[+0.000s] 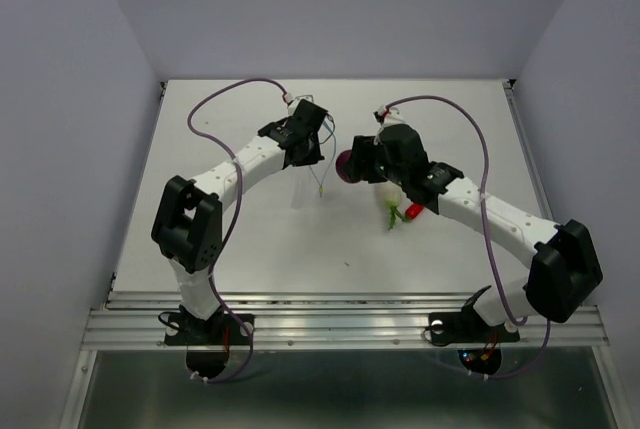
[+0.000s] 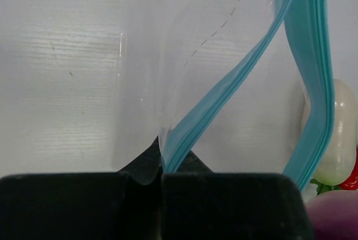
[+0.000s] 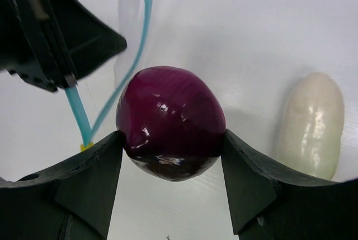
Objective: Place the food in the zip-top bag and seal the zipper
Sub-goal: Place the fake vegetable in the zipper food storage bag.
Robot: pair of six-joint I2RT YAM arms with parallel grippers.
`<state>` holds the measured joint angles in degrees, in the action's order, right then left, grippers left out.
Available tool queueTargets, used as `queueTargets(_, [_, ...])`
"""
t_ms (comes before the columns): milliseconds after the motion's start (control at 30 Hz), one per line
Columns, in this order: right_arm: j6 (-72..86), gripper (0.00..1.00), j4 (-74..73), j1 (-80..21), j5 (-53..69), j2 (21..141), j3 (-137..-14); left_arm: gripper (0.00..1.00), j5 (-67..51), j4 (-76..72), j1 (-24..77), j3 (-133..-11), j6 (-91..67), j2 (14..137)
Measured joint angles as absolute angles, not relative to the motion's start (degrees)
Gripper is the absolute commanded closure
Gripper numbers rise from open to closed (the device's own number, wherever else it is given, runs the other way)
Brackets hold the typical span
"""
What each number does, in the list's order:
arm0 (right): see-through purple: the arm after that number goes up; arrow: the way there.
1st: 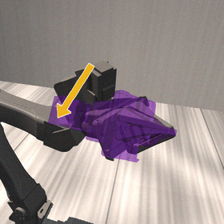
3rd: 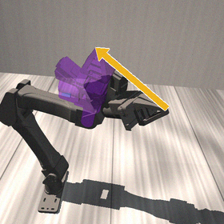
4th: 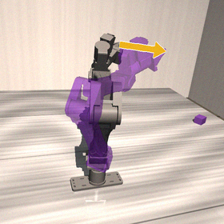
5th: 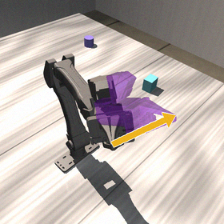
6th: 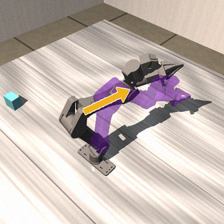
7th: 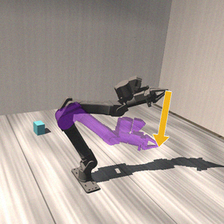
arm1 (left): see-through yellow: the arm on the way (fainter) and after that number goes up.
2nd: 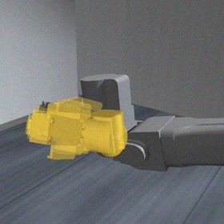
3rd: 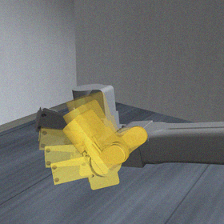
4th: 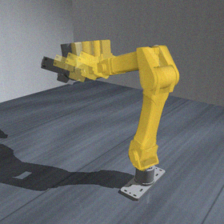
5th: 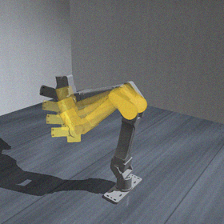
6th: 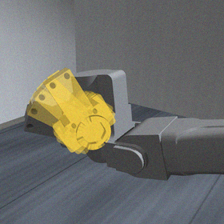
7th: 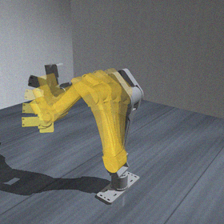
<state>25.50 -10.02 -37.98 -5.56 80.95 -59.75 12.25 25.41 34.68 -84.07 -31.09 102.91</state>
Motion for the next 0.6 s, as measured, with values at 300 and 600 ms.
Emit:
queueTargets(300, [27.7, 0.62, -9.5, -37.9, -12.9, 83.7, -72.3, 1.00, 11.8, 25.1, 34.7, -83.7, -30.9, 102.9])
queueTargets(600, [28.8, 0.62, -8.6, -37.9, -11.2, 92.1, -76.9, 1.00, 11.0, 24.9, 34.7, -83.2, -30.9, 102.9])
